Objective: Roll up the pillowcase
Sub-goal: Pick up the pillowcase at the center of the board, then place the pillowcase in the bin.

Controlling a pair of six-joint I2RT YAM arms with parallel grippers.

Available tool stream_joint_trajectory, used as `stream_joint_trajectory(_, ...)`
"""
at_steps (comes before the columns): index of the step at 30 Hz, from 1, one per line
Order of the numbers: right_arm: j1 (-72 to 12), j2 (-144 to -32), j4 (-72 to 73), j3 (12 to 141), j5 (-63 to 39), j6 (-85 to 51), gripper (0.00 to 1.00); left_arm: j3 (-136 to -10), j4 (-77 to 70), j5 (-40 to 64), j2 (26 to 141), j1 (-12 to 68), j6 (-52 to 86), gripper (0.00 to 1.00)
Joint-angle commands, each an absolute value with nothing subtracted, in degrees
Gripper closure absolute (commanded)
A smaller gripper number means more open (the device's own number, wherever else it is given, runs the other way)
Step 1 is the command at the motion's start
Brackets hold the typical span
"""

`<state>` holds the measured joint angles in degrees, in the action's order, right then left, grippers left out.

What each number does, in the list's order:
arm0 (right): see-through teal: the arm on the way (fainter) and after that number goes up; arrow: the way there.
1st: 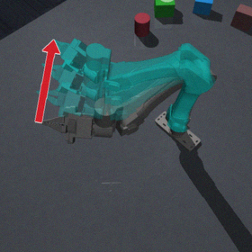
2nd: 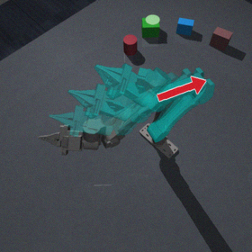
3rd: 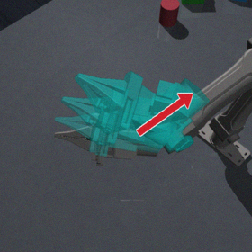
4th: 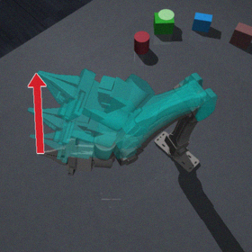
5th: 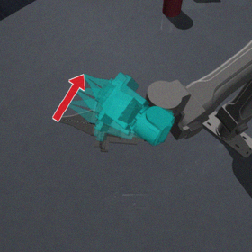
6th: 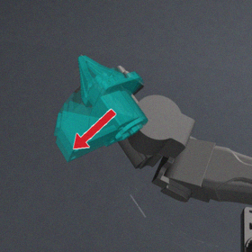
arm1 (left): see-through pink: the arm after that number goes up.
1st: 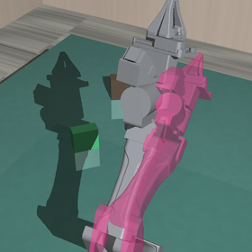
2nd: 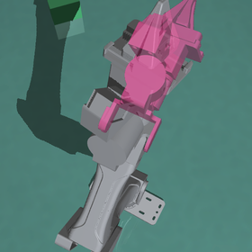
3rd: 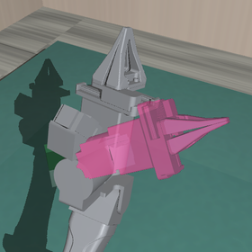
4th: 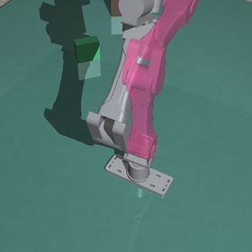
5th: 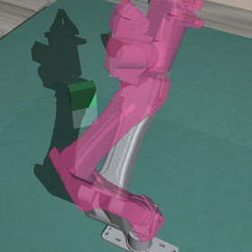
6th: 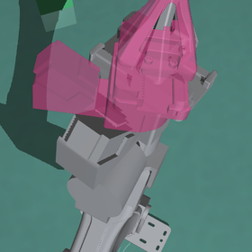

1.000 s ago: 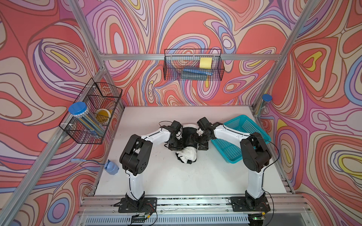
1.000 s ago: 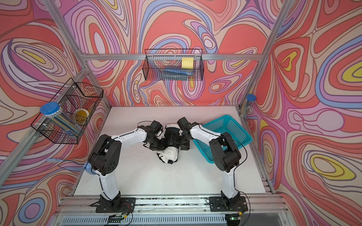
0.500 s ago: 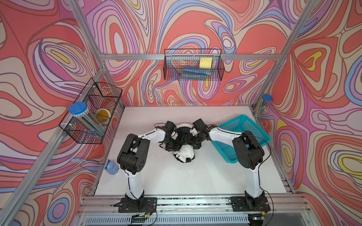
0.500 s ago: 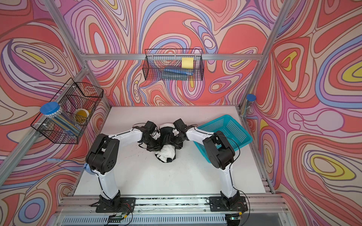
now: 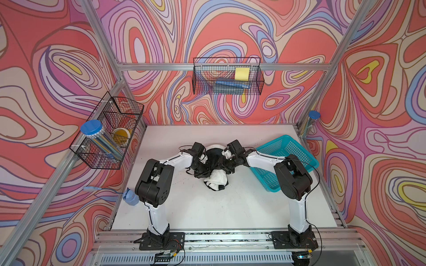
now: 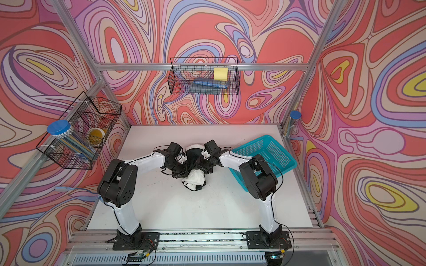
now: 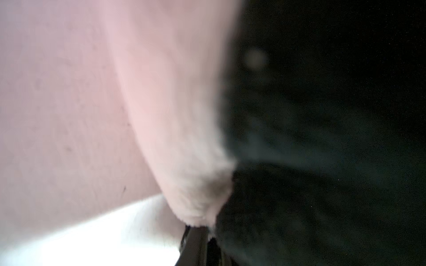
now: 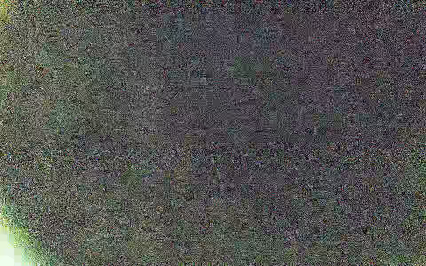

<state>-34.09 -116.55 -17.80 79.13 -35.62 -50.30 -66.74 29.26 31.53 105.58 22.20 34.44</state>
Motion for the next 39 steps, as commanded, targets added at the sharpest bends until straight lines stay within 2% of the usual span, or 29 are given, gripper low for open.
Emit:
stream_joint_trajectory(1, -39.0, -111.4, -14.6, 82.3, -41.7, -52.0, 0.61, -67.1, 21.6, 36.8, 100.4, 25.6, 36.4, 0.87)
stream_joint_trajectory(11, -39.4, -97.4, -24.3, 82.1, -35.1, -50.9, 0.62, -73.3, 23.7, 33.9, 97.2, 31.5, 37.0, 0.86)
stream_joint_trajectory(21, -36.9, -81.3, -34.2, 78.5, -24.6, -51.0, 0.62, -94.2, 29.8, 33.1, 105.7, 40.3, 35.3, 0.86)
stream_joint_trajectory(29, -24.0, -73.0, -38.6, 74.8, -22.2, -44.4, 0.62, -115.0, 33.4, 34.9, 119.5, 45.2, 35.4, 0.86)
stream_joint_trajectory(39, -11.3, -75.4, -31.9, 72.7, -21.4, -42.8, 0.62, -114.6, 34.0, 33.7, 119.7, 45.2, 35.0, 0.84)
